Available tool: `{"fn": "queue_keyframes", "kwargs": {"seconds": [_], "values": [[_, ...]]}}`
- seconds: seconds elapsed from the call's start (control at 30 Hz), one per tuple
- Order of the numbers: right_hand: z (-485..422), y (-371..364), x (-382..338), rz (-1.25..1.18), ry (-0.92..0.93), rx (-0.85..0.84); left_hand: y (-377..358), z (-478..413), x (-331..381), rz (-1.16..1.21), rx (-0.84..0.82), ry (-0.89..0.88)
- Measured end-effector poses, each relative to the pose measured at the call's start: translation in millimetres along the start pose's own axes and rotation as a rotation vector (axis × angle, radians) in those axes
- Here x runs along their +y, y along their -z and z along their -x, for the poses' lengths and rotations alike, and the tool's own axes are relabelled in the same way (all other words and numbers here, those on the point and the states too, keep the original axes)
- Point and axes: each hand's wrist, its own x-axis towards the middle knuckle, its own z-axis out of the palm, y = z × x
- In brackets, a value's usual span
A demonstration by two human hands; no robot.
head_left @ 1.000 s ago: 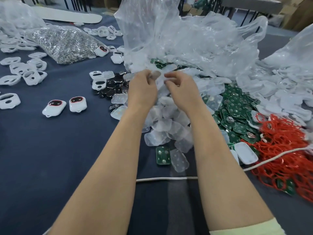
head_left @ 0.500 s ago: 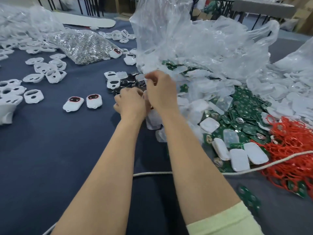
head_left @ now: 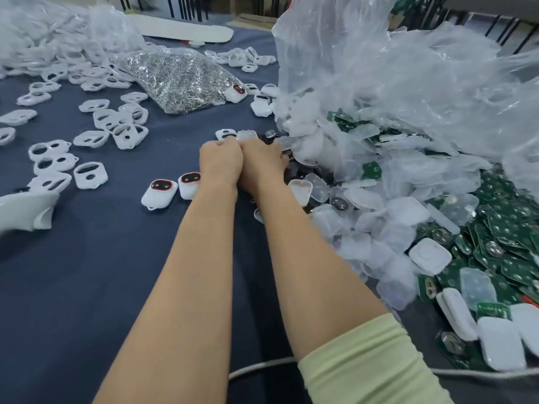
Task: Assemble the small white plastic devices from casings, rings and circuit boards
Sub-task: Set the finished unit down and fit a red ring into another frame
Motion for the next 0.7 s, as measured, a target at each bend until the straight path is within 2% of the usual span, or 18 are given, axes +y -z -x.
{"fn": "queue_keyframes", "kwargs": {"seconds": [0.07, 0.17, 0.27, 0.4, 0.53, 0.63, 0.7], "values": [[2, 7, 0, -0.152, 0.025, 0.082, 1, -1, 4, 0.095, 0.029, -0.059], [17, 33, 3, -0.543, 0.118, 0.248, 1, 3, 12, 0.204, 0.049, -0.111], [44, 62, 22, -0.656, 0.153, 0.339, -16, 26, 25, 0.289, -0.105, -0.16], [91, 87, 72, -0.616, 0.054, 0.385, -56, 74, 23, 0.224, -0.268, -0.181], [145, 106, 130, -0.553, -0.14, 0.474, -94, 130, 3, 0.29, -0.481, -0.031], [176, 112, 171, -0.289, -0.393, 0.572, -115, 165, -10, 0.35, -0.573, 0.066], [191, 117, 194, -0.113, -0.574, 0.509, -128, 183, -15, 0.314, -0.573, 0.096]]}}
